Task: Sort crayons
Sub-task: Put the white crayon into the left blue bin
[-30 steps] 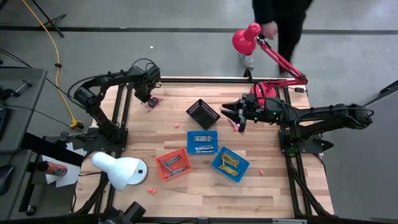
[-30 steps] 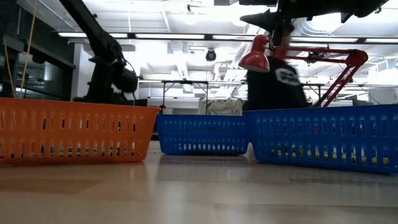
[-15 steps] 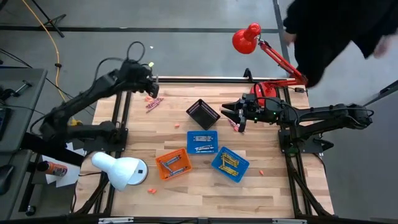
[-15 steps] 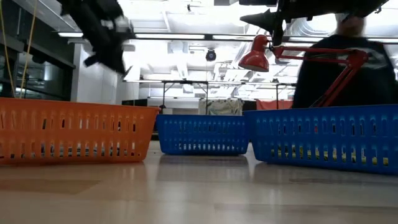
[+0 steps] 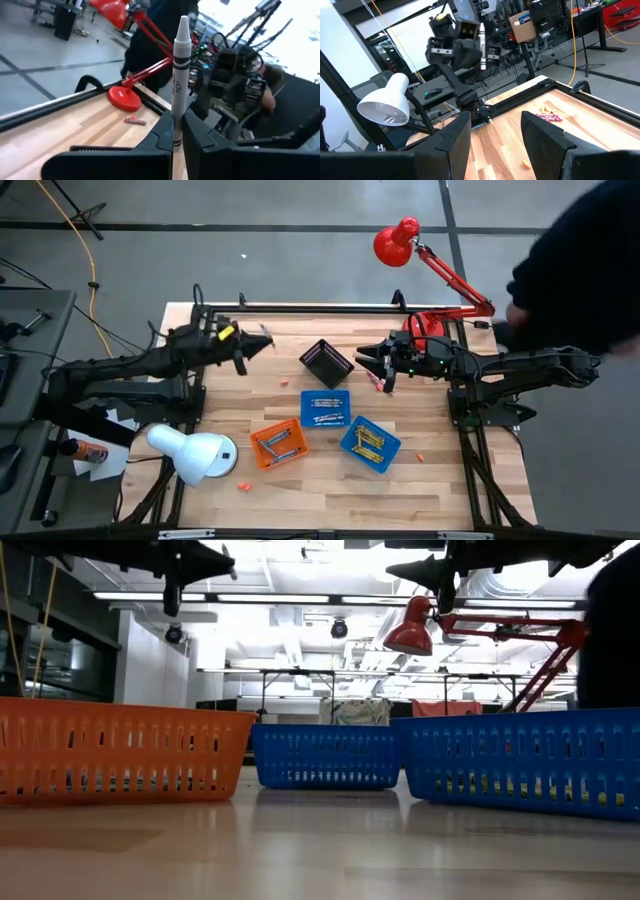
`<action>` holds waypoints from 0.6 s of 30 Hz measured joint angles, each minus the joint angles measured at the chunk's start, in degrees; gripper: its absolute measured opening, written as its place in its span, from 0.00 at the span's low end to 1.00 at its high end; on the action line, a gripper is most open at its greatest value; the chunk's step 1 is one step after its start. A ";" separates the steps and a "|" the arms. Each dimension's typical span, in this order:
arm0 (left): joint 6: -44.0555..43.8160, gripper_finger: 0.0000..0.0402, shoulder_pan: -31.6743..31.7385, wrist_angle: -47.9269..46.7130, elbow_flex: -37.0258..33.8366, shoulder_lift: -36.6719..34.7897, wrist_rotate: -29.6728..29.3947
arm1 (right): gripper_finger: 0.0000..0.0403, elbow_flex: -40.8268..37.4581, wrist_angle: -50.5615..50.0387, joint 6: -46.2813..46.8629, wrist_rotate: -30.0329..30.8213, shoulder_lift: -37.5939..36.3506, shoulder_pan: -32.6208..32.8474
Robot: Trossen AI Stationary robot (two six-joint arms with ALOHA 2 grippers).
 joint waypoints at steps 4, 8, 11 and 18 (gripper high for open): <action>4.05 0.00 -5.37 1.97 0.84 3.38 -3.58 | 0.41 0.00 0.00 0.02 -0.01 0.00 0.00; 6.91 0.00 -8.72 7.16 1.79 7.66 -3.69 | 0.41 0.00 0.13 1.54 -0.01 0.00 0.00; 8.66 0.00 -10.09 8.01 2.68 10.50 -3.68 | 0.41 0.00 0.20 0.12 -0.01 0.00 0.00; 8.83 0.00 -10.38 8.20 3.35 12.67 -3.21 | 0.41 0.00 0.22 -1.34 -0.01 0.00 0.00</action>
